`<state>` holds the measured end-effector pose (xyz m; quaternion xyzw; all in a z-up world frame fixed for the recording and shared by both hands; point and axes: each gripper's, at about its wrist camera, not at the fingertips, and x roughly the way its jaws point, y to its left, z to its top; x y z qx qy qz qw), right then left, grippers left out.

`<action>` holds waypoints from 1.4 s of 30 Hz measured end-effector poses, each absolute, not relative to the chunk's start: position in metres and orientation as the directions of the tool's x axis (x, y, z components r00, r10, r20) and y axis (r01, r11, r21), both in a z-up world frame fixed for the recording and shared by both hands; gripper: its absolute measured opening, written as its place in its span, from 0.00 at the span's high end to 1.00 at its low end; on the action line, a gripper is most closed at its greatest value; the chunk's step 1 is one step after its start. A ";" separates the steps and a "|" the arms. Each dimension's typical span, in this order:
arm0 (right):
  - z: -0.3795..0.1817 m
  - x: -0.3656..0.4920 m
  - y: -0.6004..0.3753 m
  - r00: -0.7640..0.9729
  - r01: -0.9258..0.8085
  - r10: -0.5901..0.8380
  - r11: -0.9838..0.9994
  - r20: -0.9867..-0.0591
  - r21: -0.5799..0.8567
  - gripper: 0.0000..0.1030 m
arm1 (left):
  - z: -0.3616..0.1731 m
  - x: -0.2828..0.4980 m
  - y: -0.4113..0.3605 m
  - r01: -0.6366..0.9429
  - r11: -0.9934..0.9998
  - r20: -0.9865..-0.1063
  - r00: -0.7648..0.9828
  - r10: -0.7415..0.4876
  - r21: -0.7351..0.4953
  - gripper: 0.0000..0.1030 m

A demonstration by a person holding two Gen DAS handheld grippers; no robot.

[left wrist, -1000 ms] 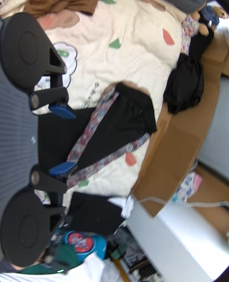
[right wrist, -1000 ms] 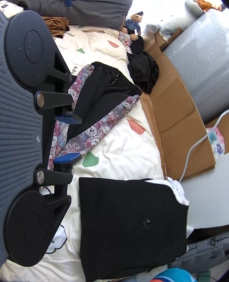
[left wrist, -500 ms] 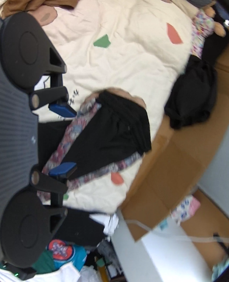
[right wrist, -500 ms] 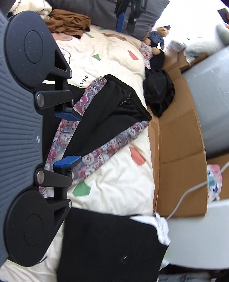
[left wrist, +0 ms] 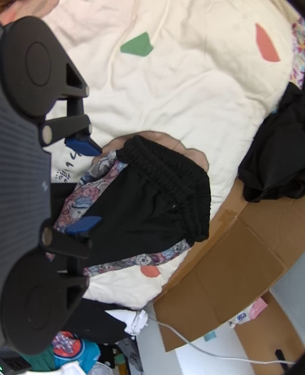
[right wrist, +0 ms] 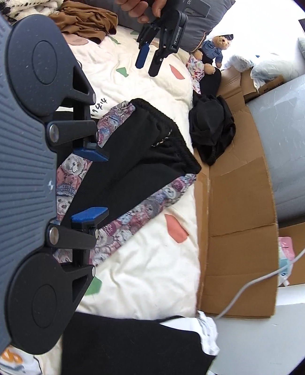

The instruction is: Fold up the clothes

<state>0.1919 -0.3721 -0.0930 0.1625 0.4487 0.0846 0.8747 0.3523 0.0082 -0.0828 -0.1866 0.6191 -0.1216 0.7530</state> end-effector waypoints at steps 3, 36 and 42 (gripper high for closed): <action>-0.100 0.193 -0.364 0.580 -0.024 0.283 0.943 -0.764 0.331 0.53 | -0.095 0.355 0.008 -0.053 0.898 -0.882 0.219 -0.416 -0.437 0.38; -0.169 0.196 -0.328 0.498 -0.191 0.357 0.934 -0.790 0.301 0.40 | -0.185 0.366 0.007 -0.194 0.827 -0.847 0.204 -0.492 -0.527 0.87; -0.173 0.192 -0.327 0.544 -0.194 0.379 0.925 -0.749 0.327 0.40 | -0.153 0.362 0.005 -0.170 0.795 -0.805 0.258 -0.535 -0.583 0.92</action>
